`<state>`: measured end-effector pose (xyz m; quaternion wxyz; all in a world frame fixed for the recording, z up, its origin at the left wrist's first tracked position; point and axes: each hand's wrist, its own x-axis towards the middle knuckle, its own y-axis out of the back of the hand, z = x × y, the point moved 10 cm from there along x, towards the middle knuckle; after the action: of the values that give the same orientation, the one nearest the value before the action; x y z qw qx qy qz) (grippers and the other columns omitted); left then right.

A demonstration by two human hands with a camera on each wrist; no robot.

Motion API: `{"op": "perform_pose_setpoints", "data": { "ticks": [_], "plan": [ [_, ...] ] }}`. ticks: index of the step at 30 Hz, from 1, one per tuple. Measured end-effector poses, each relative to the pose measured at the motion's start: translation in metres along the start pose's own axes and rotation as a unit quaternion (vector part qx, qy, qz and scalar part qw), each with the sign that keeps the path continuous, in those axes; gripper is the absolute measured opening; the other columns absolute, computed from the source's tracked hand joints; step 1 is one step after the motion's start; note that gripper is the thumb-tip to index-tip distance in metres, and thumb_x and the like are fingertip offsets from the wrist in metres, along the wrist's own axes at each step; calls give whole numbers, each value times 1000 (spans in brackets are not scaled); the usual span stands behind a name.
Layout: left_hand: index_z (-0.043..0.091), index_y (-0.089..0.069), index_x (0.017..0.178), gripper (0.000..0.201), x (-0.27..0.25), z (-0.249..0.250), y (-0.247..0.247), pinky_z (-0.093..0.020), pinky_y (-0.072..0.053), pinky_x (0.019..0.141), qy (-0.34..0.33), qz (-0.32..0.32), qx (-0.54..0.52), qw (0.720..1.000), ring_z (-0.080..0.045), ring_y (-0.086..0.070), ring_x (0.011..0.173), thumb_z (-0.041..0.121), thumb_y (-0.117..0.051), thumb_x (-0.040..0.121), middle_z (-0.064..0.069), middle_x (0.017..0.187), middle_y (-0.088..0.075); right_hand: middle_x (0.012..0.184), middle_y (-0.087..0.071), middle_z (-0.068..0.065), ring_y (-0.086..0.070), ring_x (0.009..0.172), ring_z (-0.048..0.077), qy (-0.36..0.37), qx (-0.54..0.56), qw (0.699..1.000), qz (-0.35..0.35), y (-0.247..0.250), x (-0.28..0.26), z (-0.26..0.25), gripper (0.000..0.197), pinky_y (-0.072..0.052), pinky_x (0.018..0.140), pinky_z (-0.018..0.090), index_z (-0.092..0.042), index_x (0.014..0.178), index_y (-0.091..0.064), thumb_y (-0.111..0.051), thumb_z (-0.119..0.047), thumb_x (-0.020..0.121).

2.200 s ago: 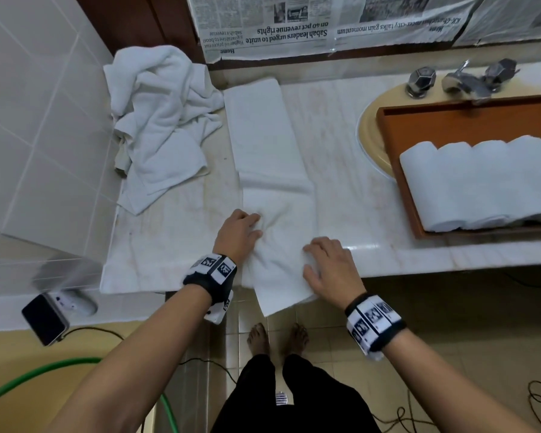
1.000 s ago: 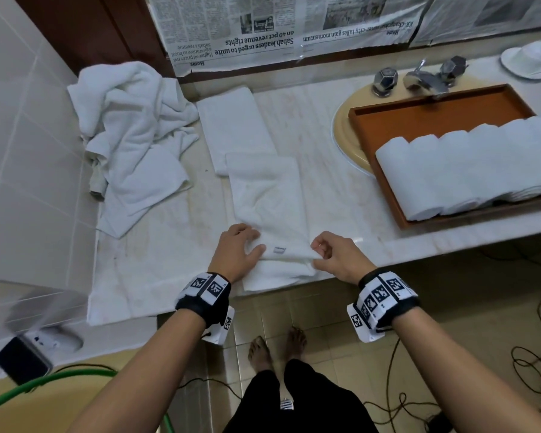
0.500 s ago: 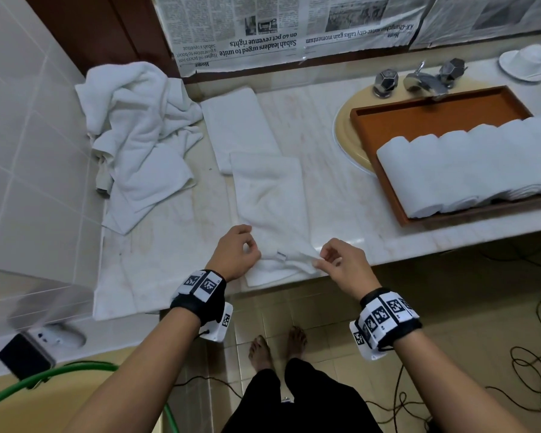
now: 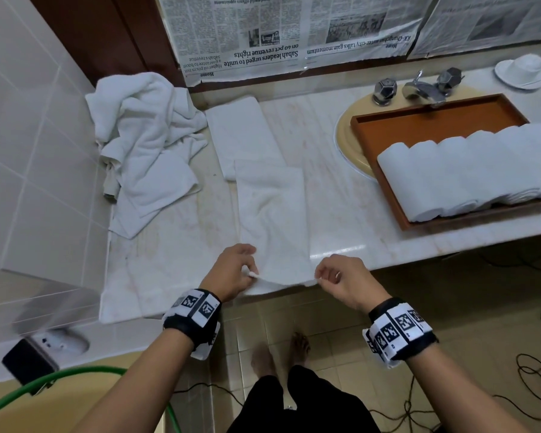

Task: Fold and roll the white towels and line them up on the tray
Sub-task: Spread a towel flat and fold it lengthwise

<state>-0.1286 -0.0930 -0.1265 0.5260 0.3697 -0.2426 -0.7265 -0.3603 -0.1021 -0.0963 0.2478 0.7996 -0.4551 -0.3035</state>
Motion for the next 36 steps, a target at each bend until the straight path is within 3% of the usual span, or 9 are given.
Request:
{"op": "perform_pose_setpoints", "data": {
  "ticks": [7, 12, 16, 19, 21, 26, 31, 33, 36],
  "plan": [
    [7, -72, 81, 7, -4, -12, 3, -15, -31, 97, 36, 27, -3, 999, -15, -48, 127, 10, -77, 78, 1, 142, -49, 100, -56, -8, -57, 88, 8, -81, -9, 997, 16, -8, 22, 4, 27, -51, 81, 28, -25, 112, -54, -61, -40, 91],
    [19, -55, 62, 29, -10, -8, 7, 1, -36, 76, 45, 51, -40, 997, -11, -56, 102, 4, -76, 76, 0, 128, -56, 89, -56, -2, -57, 84, 17, -130, -18, 991, -11, -37, 38, 3, 25, -48, 74, 29, -16, 101, -55, -65, -36, 90],
    [7, -64, 71, 11, -12, -14, 13, 0, -39, 74, 69, 72, -44, 994, -7, -55, 97, 7, -74, 77, 1, 124, -58, 80, -57, 0, -54, 73, 16, -126, 38, 990, 57, -16, 44, -1, 21, -40, 61, 24, -13, 83, -56, -73, -27, 84],
    [6, -62, 76, 10, -9, -11, 6, -5, -32, 74, 61, 41, -3, 997, -11, -54, 105, 9, -68, 83, -2, 128, -55, 73, -55, 0, -52, 68, 17, -103, 15, 995, 7, -27, 39, -7, 23, -45, 64, 29, -14, 75, -51, -71, -22, 83],
    [9, -58, 76, 10, -8, -11, 2, -8, -30, 77, 60, 24, 6, 998, -15, -54, 110, 5, -64, 84, -5, 129, -52, 69, -55, 0, -50, 63, 14, -110, 25, 994, -7, -35, 34, -2, 30, -46, 64, 31, -11, 75, -52, -72, -31, 83],
    [7, -70, 86, 15, 5, -24, 17, -15, -34, 90, 98, -1, 17, 995, -20, -54, 117, 7, -55, 89, -3, 129, -56, 87, -58, -1, -57, 81, 18, -116, 17, 982, 144, 9, 49, 6, 21, -43, 70, 29, -16, 93, -54, -64, -35, 92],
    [11, -61, 114, 29, 31, -26, 45, -25, -40, 81, 146, 106, -40, 983, -23, -58, 97, 28, -63, 91, -6, 109, -57, 127, -42, 4, -43, 120, 22, -36, -48, 998, 6, -15, 93, -16, 62, -42, 100, 37, -25, 138, -42, -72, -38, 85],
    [11, -53, 120, 40, 40, -25, 44, -28, -39, 82, 158, 127, -48, 978, -25, -56, 97, 32, -67, 89, -6, 111, -51, 134, -34, 5, -35, 126, 25, -39, -107, 993, -37, -21, 103, -18, 72, -41, 103, 39, -28, 143, -35, -73, -40, 82],
    [8, -47, 121, 44, 49, -27, 38, -28, -40, 77, 171, 122, -63, 976, -30, -58, 99, 18, -69, 85, -10, 106, -55, 131, -32, 2, -36, 121, 24, -32, -198, 976, -86, -25, 108, -16, 83, -45, 99, 43, -30, 142, -30, -76, -46, 75]
  ]
}}
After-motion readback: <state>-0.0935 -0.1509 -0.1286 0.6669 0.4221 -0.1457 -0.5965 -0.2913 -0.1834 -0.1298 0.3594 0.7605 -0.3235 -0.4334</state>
